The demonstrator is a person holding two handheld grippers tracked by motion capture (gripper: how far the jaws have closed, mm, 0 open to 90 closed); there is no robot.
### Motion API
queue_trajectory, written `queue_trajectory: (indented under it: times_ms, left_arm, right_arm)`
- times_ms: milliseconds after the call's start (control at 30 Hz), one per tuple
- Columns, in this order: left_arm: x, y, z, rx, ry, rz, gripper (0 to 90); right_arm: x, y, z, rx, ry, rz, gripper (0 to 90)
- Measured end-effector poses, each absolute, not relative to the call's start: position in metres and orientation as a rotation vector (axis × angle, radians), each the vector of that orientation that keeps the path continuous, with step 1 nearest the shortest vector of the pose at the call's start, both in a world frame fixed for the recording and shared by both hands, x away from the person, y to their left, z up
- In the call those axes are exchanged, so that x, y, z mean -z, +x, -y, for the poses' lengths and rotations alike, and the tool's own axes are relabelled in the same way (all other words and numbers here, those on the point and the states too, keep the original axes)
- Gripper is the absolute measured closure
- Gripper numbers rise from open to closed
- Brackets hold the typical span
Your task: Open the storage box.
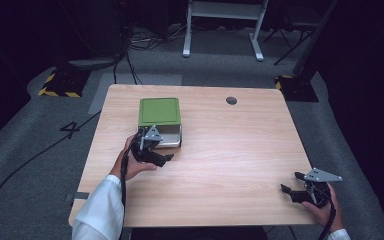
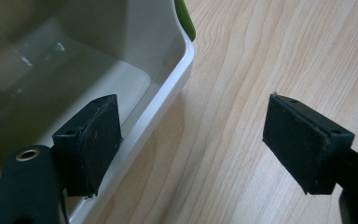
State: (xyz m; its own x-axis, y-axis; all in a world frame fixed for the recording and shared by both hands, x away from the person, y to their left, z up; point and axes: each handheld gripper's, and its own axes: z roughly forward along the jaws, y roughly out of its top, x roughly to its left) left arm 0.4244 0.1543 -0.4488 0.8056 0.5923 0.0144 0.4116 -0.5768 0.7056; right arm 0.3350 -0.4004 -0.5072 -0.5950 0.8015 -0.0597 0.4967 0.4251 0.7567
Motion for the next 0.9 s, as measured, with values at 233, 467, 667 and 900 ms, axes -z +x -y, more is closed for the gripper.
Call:
queue_trajectory:
  times_ms: [233, 467, 667, 900]
  left_arm:
    - [0.455, 0.433, -0.151, -0.3, 2.287, -0.737, 29.7]
    - [0.461, 0.439, -0.151, -0.327, 2.322, -0.751, 36.5]
    - [0.465, 0.441, -0.153, -0.299, 2.324, -0.744, 49.9]
    - [0.462, 0.428, -0.153, -0.302, 2.354, -0.721, 56.4]
  right_arm:
    - [0.507, 0.335, 0.4, -1.0, 1.098, -2.268, 19.5]
    - [0.507, 0.335, 0.4, -0.999, 1.098, -2.269, 19.5]
    - [0.507, 0.335, 0.4, -0.998, 1.097, -2.266, 19.5]
    - [0.507, 0.334, 0.4, -0.997, 1.096, -2.265, 19.5]
